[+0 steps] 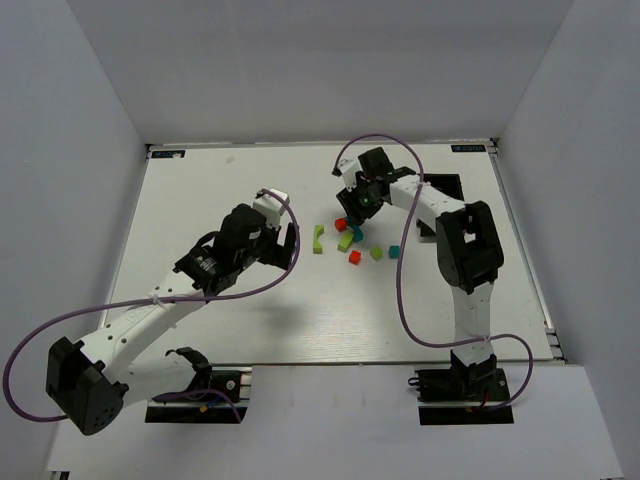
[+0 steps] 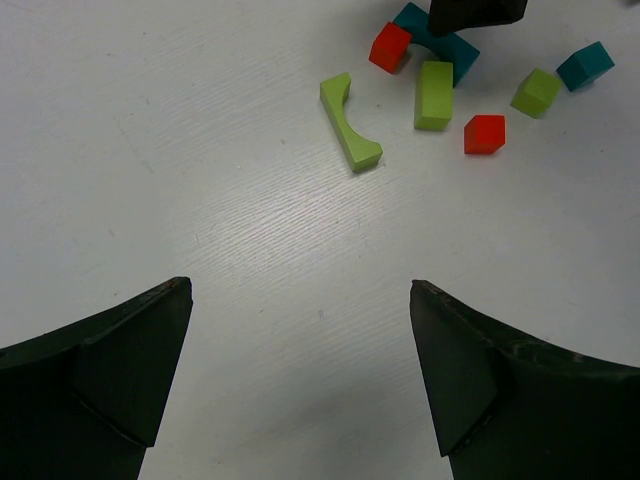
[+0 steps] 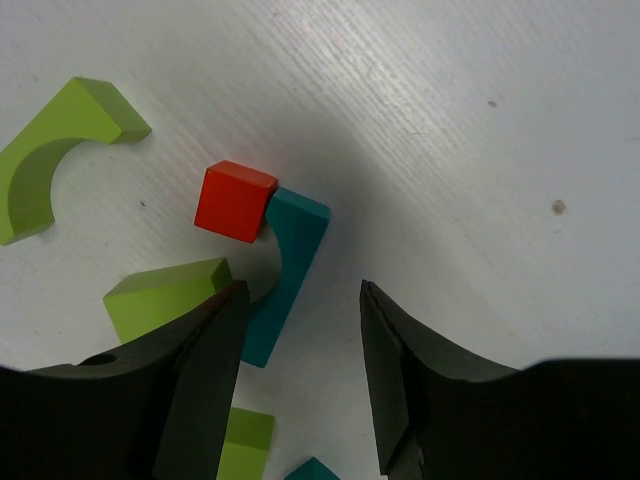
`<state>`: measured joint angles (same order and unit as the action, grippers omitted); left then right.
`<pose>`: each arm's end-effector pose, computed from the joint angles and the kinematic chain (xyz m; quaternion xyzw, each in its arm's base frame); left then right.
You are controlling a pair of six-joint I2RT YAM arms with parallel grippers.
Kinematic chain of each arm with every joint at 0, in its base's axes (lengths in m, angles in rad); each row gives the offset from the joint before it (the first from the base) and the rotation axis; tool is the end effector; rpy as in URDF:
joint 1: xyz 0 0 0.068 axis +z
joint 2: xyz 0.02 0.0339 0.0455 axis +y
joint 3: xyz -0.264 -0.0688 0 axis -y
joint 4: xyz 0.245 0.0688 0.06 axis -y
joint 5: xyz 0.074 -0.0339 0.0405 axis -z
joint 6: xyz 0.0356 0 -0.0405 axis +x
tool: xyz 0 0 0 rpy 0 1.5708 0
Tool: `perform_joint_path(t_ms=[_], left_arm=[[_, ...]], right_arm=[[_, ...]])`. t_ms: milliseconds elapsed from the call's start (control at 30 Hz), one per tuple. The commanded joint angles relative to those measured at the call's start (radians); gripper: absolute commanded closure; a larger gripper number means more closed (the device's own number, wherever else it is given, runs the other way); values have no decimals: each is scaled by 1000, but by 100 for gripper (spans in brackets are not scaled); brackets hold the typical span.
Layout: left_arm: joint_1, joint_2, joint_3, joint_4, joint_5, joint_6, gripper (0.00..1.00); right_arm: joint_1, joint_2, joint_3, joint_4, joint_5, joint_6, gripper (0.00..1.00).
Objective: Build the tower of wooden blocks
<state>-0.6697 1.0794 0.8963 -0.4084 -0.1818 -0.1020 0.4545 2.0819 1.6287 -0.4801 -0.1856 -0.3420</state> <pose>0.1904 -0.1425 0.2999 0.2051 0.8556 -0.1021 0.4641 0.4109 0.2081 0.2029 -0.3935 0.8603 0.1054 0.3066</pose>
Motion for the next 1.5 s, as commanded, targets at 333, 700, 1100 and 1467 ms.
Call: perform_joint_path(t_ms=[333,700,1100,1467], left_arm=[[2,13,-3,10,18,7,0],[2,22,-3,0,18,7,0],[2,22,-3,0,8,7,0],[2,31,-3,0,-1,7,0]], right_arm=[[19,52,48,-52,14,-15,49],[15,30,22,-37,28,-14,98],[56,-148,-78,100,41,-26,100],[139,-31,48,150,211,7,100]])
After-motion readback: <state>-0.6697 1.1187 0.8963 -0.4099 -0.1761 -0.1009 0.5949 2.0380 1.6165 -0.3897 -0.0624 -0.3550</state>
